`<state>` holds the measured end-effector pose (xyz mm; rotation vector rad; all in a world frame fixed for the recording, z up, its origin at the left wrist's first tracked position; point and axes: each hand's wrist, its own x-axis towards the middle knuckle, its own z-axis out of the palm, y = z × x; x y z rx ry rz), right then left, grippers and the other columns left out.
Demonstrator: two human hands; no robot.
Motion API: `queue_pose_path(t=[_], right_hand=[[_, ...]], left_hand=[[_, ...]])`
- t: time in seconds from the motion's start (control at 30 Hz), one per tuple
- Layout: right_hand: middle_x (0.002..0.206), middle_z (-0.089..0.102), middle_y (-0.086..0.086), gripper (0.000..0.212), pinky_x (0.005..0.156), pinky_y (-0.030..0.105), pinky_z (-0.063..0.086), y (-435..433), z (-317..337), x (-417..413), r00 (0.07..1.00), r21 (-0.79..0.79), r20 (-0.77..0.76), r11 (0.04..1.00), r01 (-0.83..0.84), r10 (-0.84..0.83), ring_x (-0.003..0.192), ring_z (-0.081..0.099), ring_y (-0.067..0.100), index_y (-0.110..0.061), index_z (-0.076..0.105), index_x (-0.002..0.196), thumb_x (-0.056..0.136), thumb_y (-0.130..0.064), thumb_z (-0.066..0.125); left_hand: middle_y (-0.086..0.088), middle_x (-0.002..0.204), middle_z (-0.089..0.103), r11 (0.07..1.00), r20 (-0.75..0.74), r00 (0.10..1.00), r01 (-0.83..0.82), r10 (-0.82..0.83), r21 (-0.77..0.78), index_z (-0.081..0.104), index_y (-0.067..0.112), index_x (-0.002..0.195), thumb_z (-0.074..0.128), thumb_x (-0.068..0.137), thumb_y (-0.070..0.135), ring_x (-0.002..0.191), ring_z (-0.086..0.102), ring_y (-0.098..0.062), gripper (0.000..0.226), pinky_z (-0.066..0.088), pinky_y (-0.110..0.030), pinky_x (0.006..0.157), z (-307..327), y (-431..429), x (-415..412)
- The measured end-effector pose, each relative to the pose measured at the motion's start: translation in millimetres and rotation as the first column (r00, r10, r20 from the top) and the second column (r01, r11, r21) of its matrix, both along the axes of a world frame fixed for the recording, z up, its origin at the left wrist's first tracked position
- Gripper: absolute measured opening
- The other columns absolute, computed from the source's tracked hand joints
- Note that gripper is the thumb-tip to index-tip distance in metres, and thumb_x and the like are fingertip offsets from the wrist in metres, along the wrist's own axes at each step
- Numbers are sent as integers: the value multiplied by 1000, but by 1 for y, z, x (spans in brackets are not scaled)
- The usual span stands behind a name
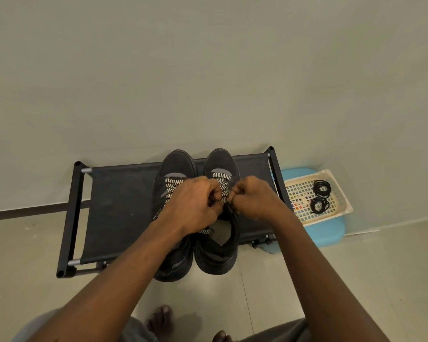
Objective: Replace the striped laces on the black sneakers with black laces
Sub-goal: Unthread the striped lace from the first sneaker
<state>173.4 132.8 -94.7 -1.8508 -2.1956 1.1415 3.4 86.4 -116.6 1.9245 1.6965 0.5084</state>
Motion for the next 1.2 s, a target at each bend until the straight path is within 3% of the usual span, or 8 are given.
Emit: queue_pose_path(t=[0.13, 0.27, 0.47, 0.6, 0.8, 0.9, 1.07, 1.2], right_hand=[[79, 66, -10, 5, 64, 21, 45, 1, 0, -2, 996, -25, -81, 999, -22, 20, 76, 63, 8, -24, 70, 89, 88, -19, 71], [81, 67, -7, 7, 71, 29, 53, -1, -3, -4, 998, 26, -50, 999, -28, 30, 79, 66, 14, -24, 70, 87, 86, -17, 69], [79, 70, -2, 7, 70, 32, 58, -2, -1, -4, 1000, 55, -13, 998, 17, -16, 77, 68, 16, -17, 72, 82, 84, -14, 67], [81, 71, 2, 8, 64, 30, 57, -6, -2, -3, 998, 44, 5, 997, 65, -66, 74, 67, 16, -13, 72, 85, 88, -14, 64], [93, 68, -1, 11, 68, 30, 47, -12, 4, -12, 998, 38, 41, 998, -57, 56, 84, 65, 20, -25, 61, 99, 90, -27, 66], [91, 68, -2, 9, 70, 32, 48, -13, 3, -13, 997, 75, 55, 996, -52, 48, 84, 65, 22, -32, 58, 93, 91, -27, 65], [78, 66, -6, 3, 66, 31, 51, -6, 2, -9, 1000, 38, 2, 999, -27, 27, 76, 65, 17, -26, 64, 88, 90, -24, 66], [76, 69, -4, 4, 71, 39, 57, -3, 2, -5, 997, 21, -43, 998, 58, -57, 74, 67, 15, -24, 65, 84, 87, -25, 67]], left_hand=[[10, 72, 68, 993, 137, 983, -120, 122, -24, 65, 25, 80, 77, 83, 19, 66, 64, -5, 14, 54, -26, 62, -2, 0, -3], [10, 75, 69, 988, 232, 960, -152, 156, -34, 65, 25, 84, 77, 81, 11, 69, 65, -3, 19, 51, -17, 62, -3, -1, 3], [8, 73, 71, 973, 356, 908, -175, 220, -154, 71, 25, 87, 78, 82, 4, 64, 66, -3, 23, 58, -26, 66, -1, 7, -3], [8, 74, 72, 981, 255, 954, -117, 154, -154, 74, 27, 96, 71, 88, 9, 63, 64, 0, 20, 49, -16, 64, 5, 5, -8], [5, 75, 61, 998, 61, 996, -68, 69, -13, 64, 23, 79, 63, 86, 17, 71, 56, -10, 9, 40, -28, 64, 7, -2, -7], [2, 71, 62, 992, 140, 983, -116, 123, -55, 63, 16, 74, 61, 87, 15, 69, 57, -13, 13, 39, -24, 58, 8, -2, -7], [0, 57, 49, 973, 336, 930, -77, 149, -218, 56, 1, 68, 61, 91, 22, 54, 43, -11, 31, 35, -34, 56, 10, 3, -13], [3, 59, 54, 940, 430, 879, -53, 205, -338, 60, 2, 74, 71, 89, 19, 55, 48, -9, 25, 39, -29, 57, 16, 7, -16]])
